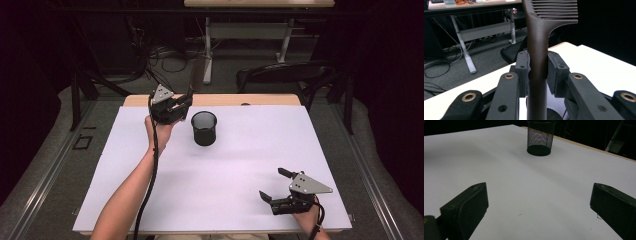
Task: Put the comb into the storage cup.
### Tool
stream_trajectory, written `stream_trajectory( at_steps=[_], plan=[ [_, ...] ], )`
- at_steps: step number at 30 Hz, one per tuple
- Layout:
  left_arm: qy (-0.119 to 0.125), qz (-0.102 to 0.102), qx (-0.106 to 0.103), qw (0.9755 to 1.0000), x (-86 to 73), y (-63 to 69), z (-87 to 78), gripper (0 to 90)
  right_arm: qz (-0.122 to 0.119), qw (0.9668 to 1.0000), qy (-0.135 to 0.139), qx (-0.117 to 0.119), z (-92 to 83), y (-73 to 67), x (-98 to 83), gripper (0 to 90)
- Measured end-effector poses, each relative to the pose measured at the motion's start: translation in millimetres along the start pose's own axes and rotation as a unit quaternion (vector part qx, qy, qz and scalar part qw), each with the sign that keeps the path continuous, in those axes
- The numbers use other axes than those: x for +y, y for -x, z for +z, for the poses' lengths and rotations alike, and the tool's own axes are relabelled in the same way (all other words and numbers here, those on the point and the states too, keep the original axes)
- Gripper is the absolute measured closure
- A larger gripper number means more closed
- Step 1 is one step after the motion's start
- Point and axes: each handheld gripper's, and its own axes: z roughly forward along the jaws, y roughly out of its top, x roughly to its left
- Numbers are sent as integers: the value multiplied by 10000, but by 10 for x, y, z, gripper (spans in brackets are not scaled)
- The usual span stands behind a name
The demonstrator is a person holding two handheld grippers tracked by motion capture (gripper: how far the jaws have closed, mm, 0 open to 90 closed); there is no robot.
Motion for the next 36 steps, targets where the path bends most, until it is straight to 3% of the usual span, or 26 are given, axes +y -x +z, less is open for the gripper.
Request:
stream_trajectory(
  at_steps=[36],
  plan=[
    [154, -142, 11, 9998, -24, 52, 188, 725, 13, 10000, 10, -17, -2, 4, 0, 13]
  ],
)
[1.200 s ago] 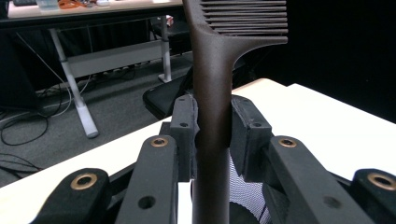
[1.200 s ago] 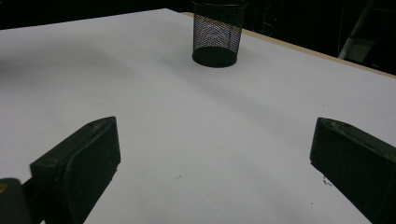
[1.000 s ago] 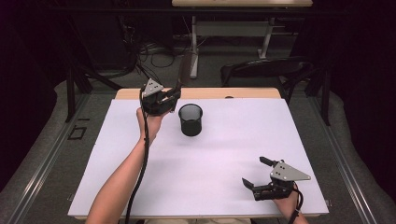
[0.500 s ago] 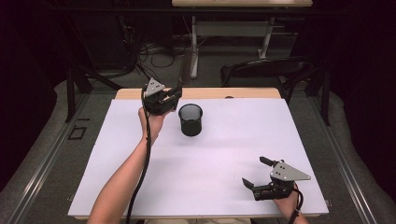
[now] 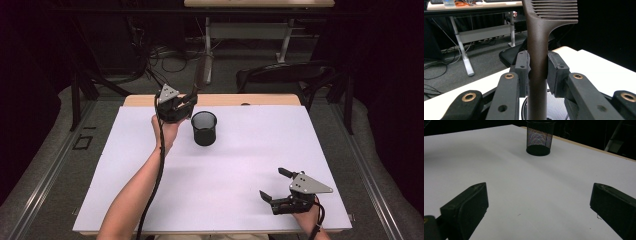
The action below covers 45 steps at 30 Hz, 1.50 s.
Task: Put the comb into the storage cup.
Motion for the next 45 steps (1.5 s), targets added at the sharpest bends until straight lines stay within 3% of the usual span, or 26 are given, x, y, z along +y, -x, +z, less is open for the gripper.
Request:
stream_trajectory(
  at_steps=[45],
  plan=[
    [27, -232, -158, 9996, -100, 88, 269, 725, 17, 10000, 1, 4, 0, 3, -1, 14]
  ],
)
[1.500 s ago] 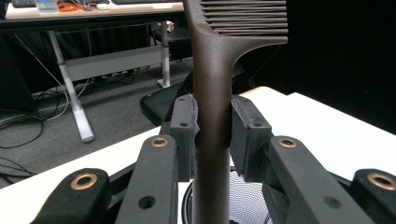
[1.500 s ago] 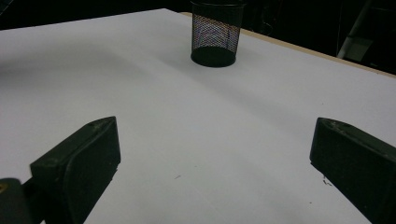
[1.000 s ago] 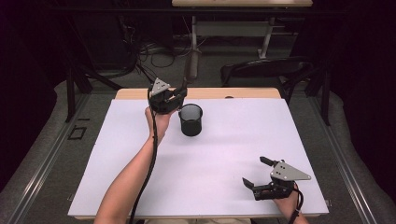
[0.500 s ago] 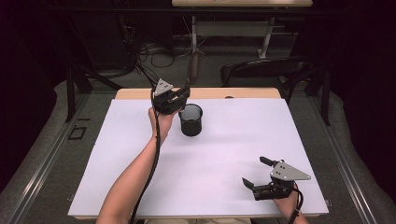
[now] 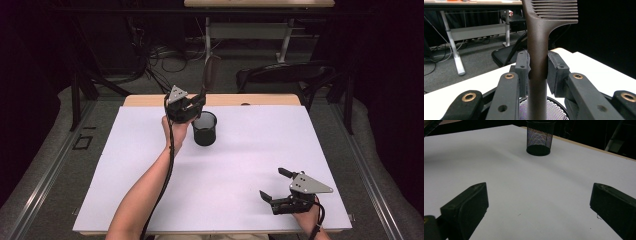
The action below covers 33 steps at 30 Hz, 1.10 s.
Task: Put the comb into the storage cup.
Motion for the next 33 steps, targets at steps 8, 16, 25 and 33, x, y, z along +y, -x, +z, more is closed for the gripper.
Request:
stream_trajectory(
  at_steps=[8, 16, 25, 33],
  plan=[
    [10, -79, -35, 10000, -34, 2, 36, 725, 3, 10000, 3, -4, -3, 0, 1, 14],
    [8, -125, -54, 9999, -64, 9, 67, 725, 12, 10000, 16, -6, -5, 0, 2, 14],
    [8, -166, -50, 9998, -89, 14, 91, 725, 13, 10000, -1, 3, -10, 1, 3, 14],
    [-44, -142, -37, 9999, -102, 22, 107, 725, 11, 10000, 13, 0, -5, 1, 1, 15]
  ],
)
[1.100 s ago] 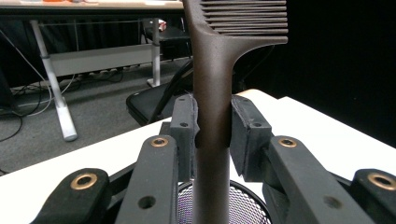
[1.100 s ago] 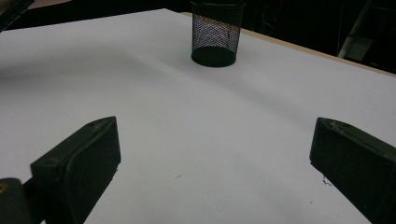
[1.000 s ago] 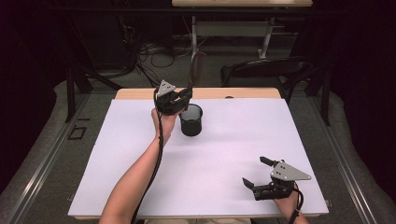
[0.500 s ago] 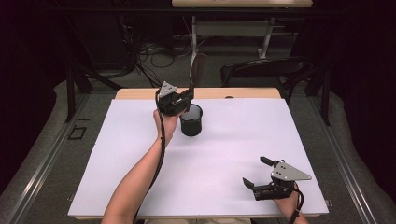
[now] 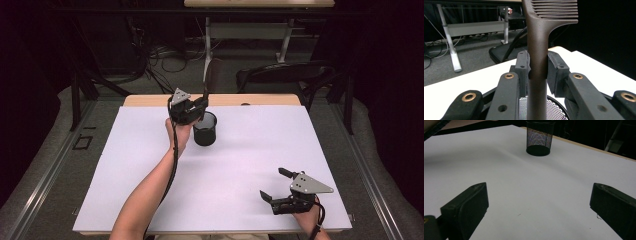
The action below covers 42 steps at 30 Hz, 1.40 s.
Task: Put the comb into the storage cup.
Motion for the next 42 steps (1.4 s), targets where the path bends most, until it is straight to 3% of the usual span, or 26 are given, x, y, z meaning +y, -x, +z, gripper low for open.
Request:
stream_trajectory(
  at_steps=[9, 29, 42],
  plan=[
    [96, -62, -52, 9999, -26, 19, 17, 725, 6, 10000, 19, 9, -2, -10, 4, 15],
    [33, -68, -49, 10000, -139, 10, 61, 725, -2, 10000, 0, 10, 0, -2, 0, 15],
    [-53, 69, -42, 10000, -164, 38, 78, 725, 1, 10000, 0, 15, -1, -2, 0, 15]
  ],
)
